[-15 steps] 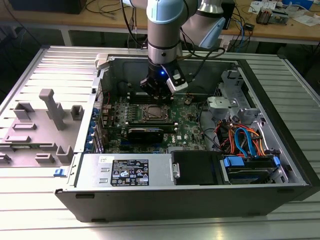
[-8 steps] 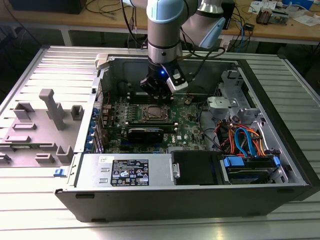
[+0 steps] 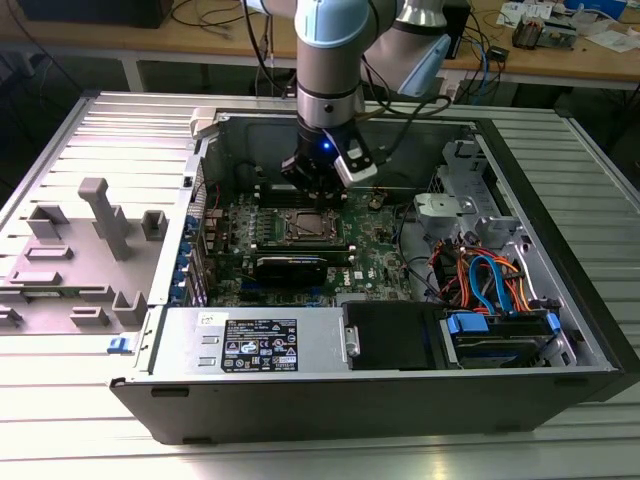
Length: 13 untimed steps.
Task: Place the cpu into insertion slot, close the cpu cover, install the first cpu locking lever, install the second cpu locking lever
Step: 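Install the first cpu locking lever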
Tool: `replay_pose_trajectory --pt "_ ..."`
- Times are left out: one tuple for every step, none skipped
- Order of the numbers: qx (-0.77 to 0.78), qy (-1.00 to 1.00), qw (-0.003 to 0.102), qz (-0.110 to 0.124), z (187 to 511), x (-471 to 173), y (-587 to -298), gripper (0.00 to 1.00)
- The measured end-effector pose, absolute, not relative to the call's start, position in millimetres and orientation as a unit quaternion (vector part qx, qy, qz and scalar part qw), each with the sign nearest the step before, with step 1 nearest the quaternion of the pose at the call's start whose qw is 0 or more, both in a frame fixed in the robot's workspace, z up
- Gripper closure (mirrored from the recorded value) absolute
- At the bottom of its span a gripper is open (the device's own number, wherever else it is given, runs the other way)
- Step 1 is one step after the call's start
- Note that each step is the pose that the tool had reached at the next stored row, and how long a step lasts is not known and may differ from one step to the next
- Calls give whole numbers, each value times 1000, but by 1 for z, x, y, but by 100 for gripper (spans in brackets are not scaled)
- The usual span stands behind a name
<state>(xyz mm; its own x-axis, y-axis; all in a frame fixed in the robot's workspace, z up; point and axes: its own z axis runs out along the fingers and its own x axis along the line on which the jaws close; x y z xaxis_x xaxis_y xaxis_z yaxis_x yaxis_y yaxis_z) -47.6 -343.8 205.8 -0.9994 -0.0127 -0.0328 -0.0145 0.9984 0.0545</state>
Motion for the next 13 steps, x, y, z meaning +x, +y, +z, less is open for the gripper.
replay_pose_trajectory --pt "-7 999 16 27 206 -47 -344 89" --pt "-7 999 16 27 205 -47 -344 89" --pt "-7 999 16 27 205 -47 -345 89" --pt "-7 999 16 27 205 -47 -345 89" --pt "-7 999 16 28 205 -47 -346 89" --pt "-7 999 16 27 205 -47 -346 89" --pt "-7 999 16 27 205 -47 -346 89" --pt "-7 999 16 27 204 -47 -346 89" --pt "-7 999 16 27 204 -47 -346 89" --pt "-7 999 16 27 204 -47 -346 89" --pt "-7 999 16 27 203 -47 -346 89" --pt "-7 999 16 27 203 -47 -346 89" --pt "-7 999 16 27 203 -47 -346 89"
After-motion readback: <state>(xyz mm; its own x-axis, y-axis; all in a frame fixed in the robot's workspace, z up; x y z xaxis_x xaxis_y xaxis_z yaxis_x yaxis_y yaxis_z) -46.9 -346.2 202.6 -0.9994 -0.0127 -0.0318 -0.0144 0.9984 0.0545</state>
